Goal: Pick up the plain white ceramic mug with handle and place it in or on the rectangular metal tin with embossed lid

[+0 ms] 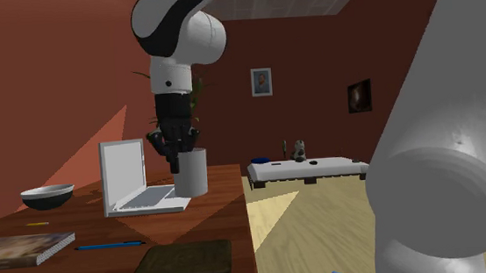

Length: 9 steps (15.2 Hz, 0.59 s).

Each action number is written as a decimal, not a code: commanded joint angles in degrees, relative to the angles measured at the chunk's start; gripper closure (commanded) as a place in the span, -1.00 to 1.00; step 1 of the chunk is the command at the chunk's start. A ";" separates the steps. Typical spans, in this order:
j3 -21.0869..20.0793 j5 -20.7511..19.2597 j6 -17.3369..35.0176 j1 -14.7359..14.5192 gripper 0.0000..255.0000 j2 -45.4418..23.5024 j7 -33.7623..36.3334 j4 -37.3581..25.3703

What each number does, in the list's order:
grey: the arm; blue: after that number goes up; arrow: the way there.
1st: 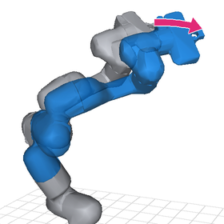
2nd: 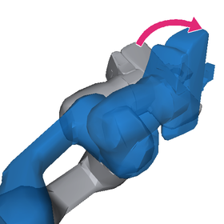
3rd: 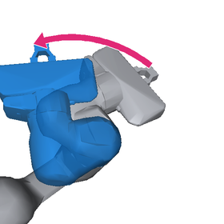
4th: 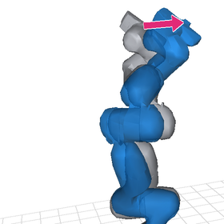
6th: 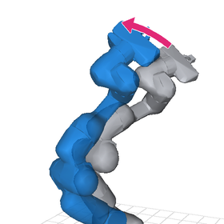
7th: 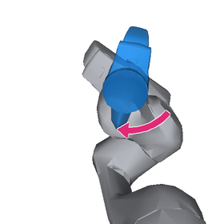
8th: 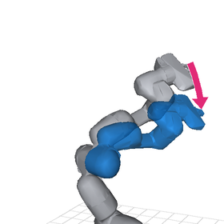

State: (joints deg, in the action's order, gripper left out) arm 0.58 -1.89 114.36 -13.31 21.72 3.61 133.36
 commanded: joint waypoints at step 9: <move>-5.17 2.20 1.05 -3.08 1.00 6.85 6.91 8.06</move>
State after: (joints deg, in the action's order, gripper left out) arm -4.52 0.29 114.76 -16.37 28.72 10.42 140.93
